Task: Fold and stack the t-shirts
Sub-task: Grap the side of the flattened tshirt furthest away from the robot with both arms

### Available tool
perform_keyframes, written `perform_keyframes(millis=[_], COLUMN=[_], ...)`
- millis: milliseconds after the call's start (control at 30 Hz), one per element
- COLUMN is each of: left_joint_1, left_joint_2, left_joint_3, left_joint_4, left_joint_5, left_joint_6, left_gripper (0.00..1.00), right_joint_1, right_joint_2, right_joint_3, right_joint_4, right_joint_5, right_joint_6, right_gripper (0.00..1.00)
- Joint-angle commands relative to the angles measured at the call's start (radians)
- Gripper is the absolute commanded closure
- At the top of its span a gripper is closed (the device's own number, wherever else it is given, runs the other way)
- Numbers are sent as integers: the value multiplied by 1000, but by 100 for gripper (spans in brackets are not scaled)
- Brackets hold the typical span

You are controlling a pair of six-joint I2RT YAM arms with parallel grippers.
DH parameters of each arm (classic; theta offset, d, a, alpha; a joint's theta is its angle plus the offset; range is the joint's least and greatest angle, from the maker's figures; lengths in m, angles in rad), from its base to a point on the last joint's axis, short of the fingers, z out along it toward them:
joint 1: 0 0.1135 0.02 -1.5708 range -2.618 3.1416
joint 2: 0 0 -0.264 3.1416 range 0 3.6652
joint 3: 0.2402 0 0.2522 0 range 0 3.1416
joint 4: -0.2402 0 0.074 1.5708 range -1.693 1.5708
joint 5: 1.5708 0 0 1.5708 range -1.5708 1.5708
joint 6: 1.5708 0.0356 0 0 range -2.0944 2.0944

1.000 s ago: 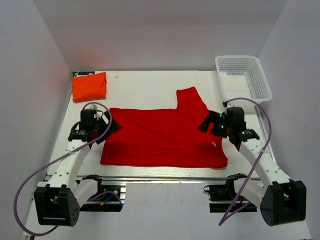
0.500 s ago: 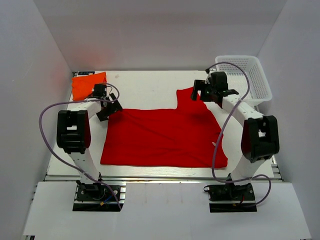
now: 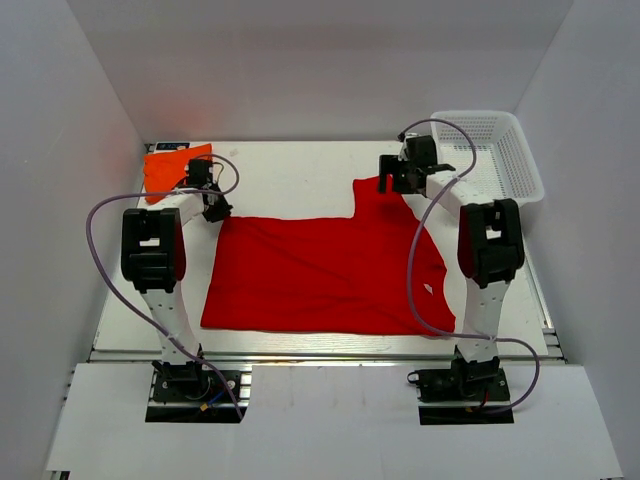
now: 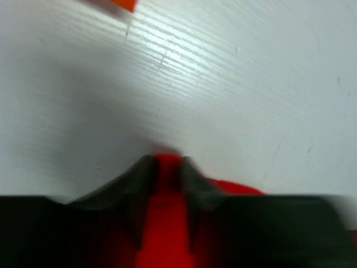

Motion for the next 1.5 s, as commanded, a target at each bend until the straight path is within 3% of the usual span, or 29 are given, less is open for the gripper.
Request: perform_keyframes(millis=[0,33,400,633,833,1000,1067,1100,1167,1300,1467], left_joint_1=[5,5,5,5,5,5,5,5,5,5,5], left_joint_2=[6,6,-69,-103,-103,-103,-103,-94,-85,-85,-138], left_joint_3=[-21,-21,-129,-161,-161,-161,-150,-150,-135,-109,-119], left_joint_4=[3,3,66,87,87,87,87,87,67,35,35], left_joint_5=[31,32,51,76,85,94,94,105,105,96,117], left_joint_6=[14,14,14,23,23,23,23,36,48,57,57], left_gripper=[91,100,100,100,100,100,100,100,100,100,100], right_joint_1=[-8,-9,-14,-12,-6,-6,-8,-6,-3,-5,-6], right_joint_2=[44,72,337,394,428,449,459,466,478,457,266], right_joint_3=[98,140,426,458,463,504,512,535,574,567,309], right_joint_4=[4,3,-53,-66,-73,-79,-68,-68,-94,-116,54], right_joint_5=[58,63,69,66,-9,-22,-52,-60,-56,-49,-74], right_joint_6=[-8,-8,19,24,-17,2,1,-14,-11,-11,-7], right_gripper=[10,10,10,11,43,50,58,64,100,100,100])
